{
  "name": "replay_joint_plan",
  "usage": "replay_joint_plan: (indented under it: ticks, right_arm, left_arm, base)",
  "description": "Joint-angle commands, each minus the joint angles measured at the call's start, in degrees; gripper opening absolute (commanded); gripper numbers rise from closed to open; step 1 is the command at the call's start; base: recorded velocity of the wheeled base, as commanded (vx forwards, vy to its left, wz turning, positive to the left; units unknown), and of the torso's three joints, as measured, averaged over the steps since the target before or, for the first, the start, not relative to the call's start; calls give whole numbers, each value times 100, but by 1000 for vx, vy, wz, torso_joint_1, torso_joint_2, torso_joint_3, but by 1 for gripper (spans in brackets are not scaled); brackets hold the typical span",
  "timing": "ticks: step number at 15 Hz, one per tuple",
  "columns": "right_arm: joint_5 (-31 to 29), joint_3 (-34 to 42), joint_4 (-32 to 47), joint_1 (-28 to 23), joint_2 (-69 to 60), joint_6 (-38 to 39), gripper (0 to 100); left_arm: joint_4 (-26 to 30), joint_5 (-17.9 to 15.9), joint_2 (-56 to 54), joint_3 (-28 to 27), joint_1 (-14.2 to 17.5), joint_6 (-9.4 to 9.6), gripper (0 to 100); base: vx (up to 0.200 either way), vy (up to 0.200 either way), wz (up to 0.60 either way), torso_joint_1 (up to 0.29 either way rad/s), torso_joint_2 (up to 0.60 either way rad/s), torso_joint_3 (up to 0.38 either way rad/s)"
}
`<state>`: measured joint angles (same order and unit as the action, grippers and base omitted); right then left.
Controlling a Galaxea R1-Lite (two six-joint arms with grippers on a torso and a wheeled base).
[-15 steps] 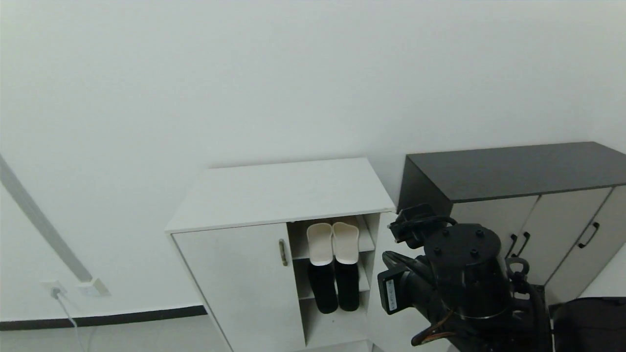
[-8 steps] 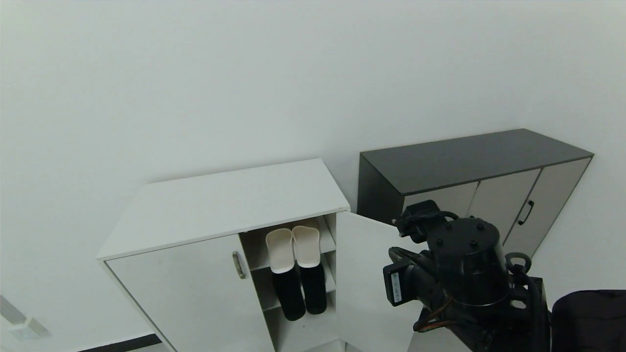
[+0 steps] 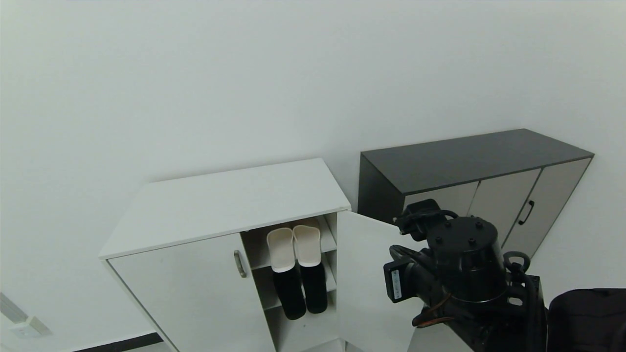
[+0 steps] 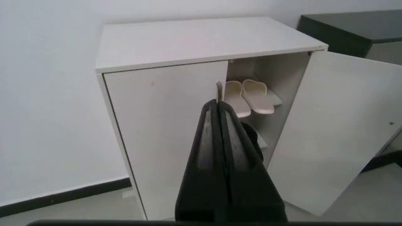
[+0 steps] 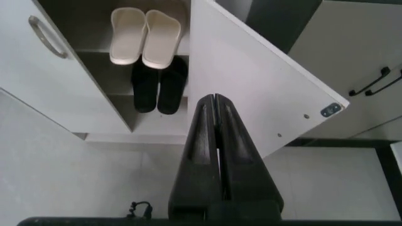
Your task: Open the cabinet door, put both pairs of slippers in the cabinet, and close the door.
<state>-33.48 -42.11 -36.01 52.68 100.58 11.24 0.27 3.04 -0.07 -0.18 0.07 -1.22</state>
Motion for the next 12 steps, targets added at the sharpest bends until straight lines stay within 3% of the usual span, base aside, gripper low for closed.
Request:
replay_joint_plan:
  ticks: [1, 4, 10, 12]
  right_arm:
    - [-1, 1, 6, 6, 40, 1, 0]
    - [-1, 1, 6, -3, 49, 1, 0]
    - [69, -43, -354, -416, 401, -113, 0]
    - [474, -342, -749, -1075, 884, -368, 0]
  left_arm:
    - [0, 4, 7, 1, 1, -1, 0]
    - [0, 4, 7, 1, 1, -1, 0]
    - [0, 4, 7, 9, 1, -1, 0]
    - [0, -5, 7, 1, 1, -1, 0]
  base:
    - [-200, 0, 0, 12, 2, -2]
    - [-200, 0, 0, -1, -1, -1]
    - [0, 0, 0, 0, 0, 0]
    - [0, 0, 0, 0, 0, 0]
